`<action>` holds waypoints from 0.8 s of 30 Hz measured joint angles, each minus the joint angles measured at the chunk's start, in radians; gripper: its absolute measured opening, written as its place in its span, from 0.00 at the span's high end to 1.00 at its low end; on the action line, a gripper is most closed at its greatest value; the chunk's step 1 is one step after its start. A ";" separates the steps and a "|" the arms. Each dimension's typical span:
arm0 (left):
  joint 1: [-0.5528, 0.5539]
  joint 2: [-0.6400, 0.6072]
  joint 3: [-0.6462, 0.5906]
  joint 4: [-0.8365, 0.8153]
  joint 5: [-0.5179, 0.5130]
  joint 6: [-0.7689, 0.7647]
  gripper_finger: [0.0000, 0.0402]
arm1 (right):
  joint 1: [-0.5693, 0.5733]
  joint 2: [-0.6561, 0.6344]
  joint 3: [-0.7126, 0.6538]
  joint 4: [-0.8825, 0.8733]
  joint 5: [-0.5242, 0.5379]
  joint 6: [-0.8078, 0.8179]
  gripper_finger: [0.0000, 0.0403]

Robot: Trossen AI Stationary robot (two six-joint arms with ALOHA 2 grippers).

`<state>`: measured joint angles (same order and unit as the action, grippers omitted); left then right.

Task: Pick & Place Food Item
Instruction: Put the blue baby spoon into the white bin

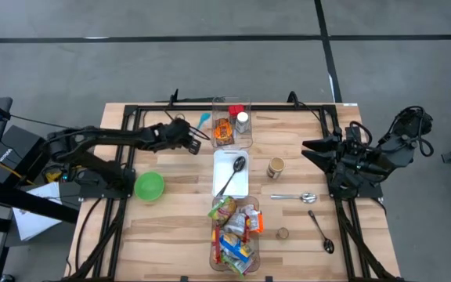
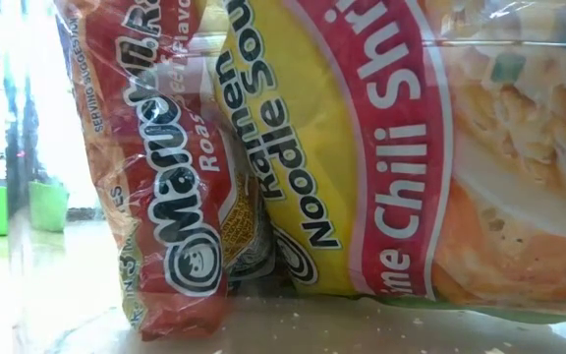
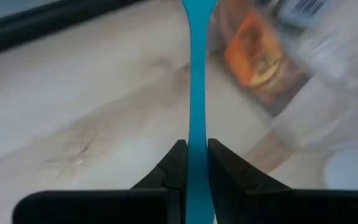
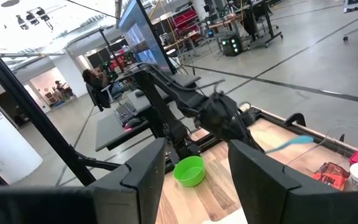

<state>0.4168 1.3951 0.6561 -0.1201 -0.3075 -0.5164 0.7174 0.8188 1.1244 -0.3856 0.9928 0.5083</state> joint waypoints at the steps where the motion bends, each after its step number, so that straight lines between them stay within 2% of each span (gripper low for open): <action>1: 0.000 -0.026 0.000 -0.009 0.000 -0.010 0.92 | 0.000 0.000 0.000 -0.002 0.000 0.000 0.58; 5: 0.000 -0.126 0.000 -0.035 0.005 -0.025 0.92 | 0.000 0.000 0.000 -0.003 0.000 -0.001 0.58; 12: -0.036 -0.262 0.002 -0.038 0.099 -0.108 0.92 | 0.000 0.000 0.000 -0.003 0.000 -0.003 0.58; 18: -0.188 -0.291 0.002 -0.041 0.093 -0.261 0.92 | 0.000 0.000 0.000 -0.007 0.000 -0.008 0.58; 24: -0.390 -0.260 0.002 0.021 -0.011 -0.439 0.92 | 0.000 0.000 0.000 -0.017 0.000 -0.011 0.58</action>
<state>0.0272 1.1347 0.6582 -0.0990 -0.3186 -0.9554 0.7174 0.8188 1.1244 -0.4026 0.9928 0.4969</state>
